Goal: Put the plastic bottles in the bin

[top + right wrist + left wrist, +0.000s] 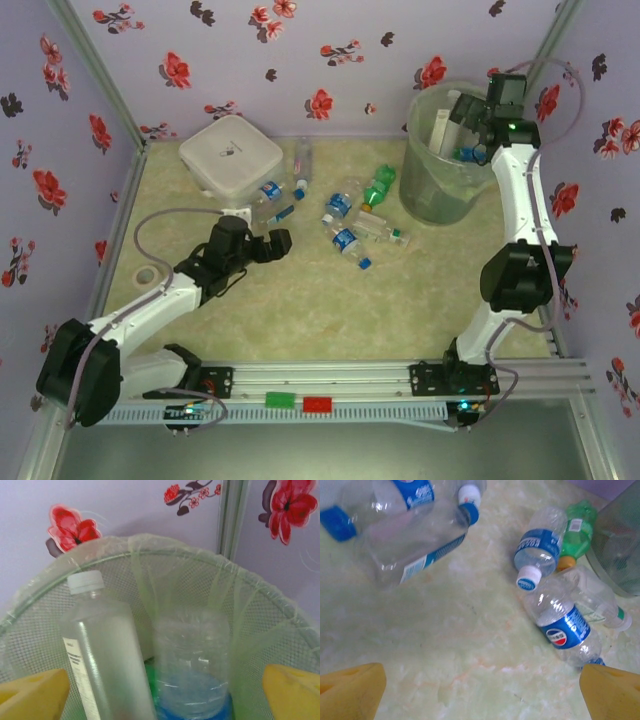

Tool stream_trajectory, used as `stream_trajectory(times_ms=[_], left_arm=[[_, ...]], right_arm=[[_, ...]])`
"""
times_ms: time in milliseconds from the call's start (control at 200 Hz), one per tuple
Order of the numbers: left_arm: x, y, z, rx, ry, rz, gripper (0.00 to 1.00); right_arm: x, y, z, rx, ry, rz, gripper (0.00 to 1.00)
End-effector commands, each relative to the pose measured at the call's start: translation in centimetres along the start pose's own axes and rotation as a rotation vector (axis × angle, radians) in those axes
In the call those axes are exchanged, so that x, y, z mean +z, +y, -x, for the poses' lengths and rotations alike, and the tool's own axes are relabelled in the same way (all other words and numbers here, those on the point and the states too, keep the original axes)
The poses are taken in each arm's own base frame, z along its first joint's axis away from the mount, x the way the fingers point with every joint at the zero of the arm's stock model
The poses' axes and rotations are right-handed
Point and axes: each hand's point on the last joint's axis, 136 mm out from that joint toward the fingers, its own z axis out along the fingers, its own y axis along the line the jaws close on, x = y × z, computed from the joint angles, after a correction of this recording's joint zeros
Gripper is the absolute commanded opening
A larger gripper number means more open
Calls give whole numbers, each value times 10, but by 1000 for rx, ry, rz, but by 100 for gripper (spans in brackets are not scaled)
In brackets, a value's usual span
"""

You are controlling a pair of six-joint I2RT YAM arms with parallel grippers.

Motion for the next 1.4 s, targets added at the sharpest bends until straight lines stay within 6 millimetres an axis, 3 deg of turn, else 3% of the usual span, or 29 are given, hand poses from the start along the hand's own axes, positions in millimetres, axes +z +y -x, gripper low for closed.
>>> stream_trajectory(times_ms=[0,125,235,525,840,1115,1250,1390], left_arm=[[3,5,13,88,-8,49,100],[13,7,26,110,0,70,100],[22,2,36,138,11,75,100],[46,-1,46,187,85,78,100],[72,-3,36,306,240,43,100],[93,23,20,352,373,98,100],[106,31,17,398,416,109,100],[118,47,29,423,425,170,100]], right_arm=[[-34,1,27,33,-81,23,100],[-64,8,30,47,-124,91,100],[-89,18,19,58,-146,161,100],[-135,62,-55,33,-95,344,100],[-146,95,-163,3,74,481,100],[-135,75,-261,-32,246,428,100],[-132,64,-286,-38,285,414,100],[-131,67,-289,-16,279,434,100]])
